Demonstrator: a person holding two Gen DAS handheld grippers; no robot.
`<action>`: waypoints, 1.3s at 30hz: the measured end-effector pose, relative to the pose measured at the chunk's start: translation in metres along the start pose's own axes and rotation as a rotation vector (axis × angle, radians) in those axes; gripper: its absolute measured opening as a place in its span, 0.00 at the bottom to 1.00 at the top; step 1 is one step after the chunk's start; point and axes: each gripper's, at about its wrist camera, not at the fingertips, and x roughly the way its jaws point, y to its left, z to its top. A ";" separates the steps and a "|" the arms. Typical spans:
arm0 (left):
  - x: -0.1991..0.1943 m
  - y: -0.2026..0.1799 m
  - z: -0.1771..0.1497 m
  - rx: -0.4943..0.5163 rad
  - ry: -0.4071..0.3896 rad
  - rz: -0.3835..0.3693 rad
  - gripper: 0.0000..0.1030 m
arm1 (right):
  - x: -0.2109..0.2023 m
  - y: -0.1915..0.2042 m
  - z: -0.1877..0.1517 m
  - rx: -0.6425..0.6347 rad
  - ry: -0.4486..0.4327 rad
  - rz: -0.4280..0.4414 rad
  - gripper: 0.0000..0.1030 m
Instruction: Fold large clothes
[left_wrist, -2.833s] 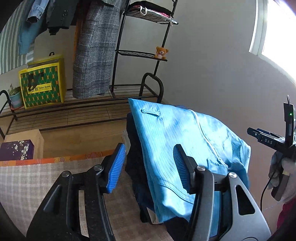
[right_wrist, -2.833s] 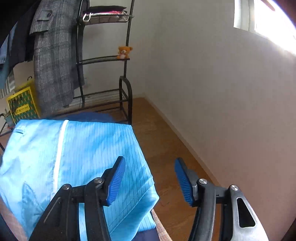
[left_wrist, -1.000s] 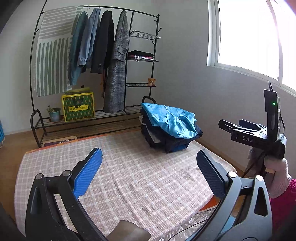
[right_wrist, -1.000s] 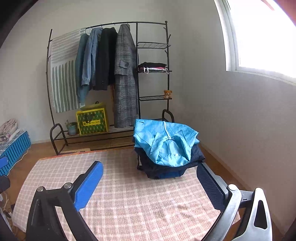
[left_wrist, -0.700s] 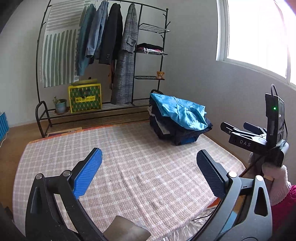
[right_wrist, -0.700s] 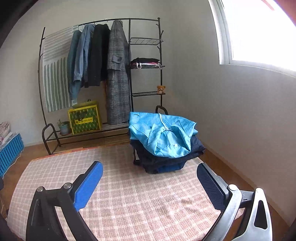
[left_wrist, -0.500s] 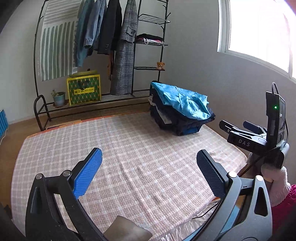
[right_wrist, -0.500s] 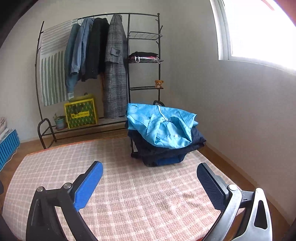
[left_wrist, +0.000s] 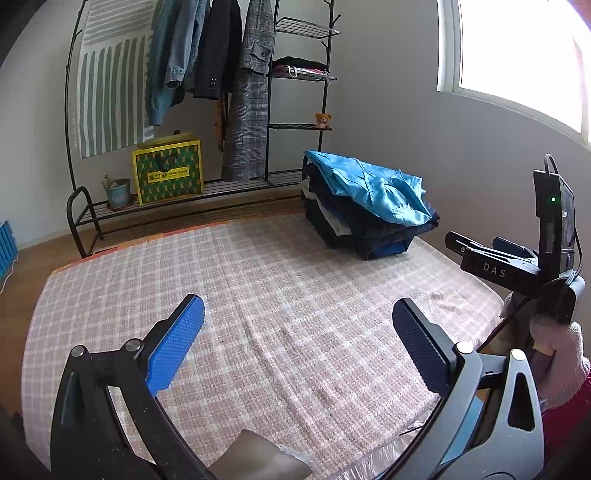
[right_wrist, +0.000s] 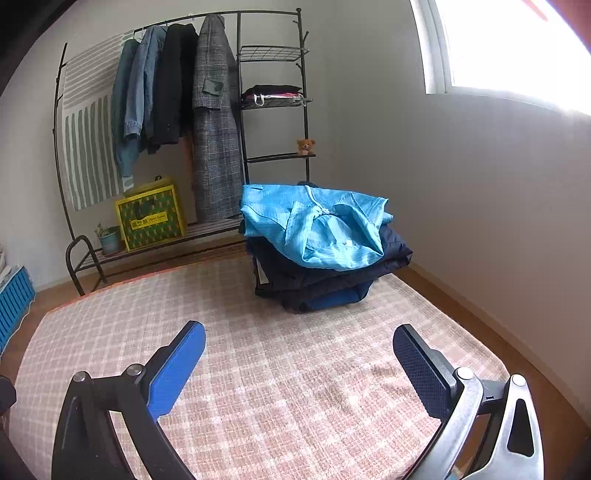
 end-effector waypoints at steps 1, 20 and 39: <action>0.000 0.001 -0.001 0.000 -0.001 0.003 1.00 | 0.002 0.002 0.000 -0.002 0.002 0.000 1.00; -0.008 0.011 -0.004 0.016 -0.019 0.022 1.00 | 0.010 0.010 0.001 0.015 0.008 0.002 1.00; -0.008 0.009 -0.005 0.018 -0.021 0.025 1.00 | 0.010 0.007 -0.001 0.030 0.014 0.002 1.00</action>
